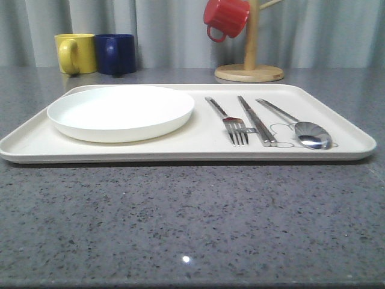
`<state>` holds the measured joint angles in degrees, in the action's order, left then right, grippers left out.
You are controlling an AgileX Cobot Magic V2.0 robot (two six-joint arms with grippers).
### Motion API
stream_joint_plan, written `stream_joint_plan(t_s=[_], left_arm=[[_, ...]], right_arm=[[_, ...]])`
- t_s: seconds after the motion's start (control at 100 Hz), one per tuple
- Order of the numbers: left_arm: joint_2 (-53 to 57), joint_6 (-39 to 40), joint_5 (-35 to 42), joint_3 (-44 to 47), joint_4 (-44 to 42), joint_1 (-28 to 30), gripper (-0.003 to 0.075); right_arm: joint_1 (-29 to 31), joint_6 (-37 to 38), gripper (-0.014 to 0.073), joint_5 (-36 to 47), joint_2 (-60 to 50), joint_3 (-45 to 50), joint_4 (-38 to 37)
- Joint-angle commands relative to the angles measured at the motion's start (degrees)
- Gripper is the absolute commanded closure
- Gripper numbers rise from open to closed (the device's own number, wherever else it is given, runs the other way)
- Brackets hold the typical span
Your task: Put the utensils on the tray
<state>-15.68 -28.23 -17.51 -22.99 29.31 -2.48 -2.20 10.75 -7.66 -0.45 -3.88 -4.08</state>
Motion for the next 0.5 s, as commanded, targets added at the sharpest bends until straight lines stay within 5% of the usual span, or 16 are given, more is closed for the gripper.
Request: stream_joint_plan(t_s=[0.0,0.17,0.49], left_arm=[[-0.3,0.0,4.4,-1.6,0.7,0.0,0.0739],[-0.3,0.0,4.4,-1.6,0.7,0.0,0.0739],[-0.3,0.0,4.4,-1.6,0.7,0.0,0.0739]], right_arm=[[0.3,-0.6,0.0662,6.6,-1.3,1.1,0.0],[0.3,-0.6,0.0662,13.5,-1.2,5.6,0.0],[0.3,-0.6,0.0662,13.6,-1.2,5.5,0.0]])
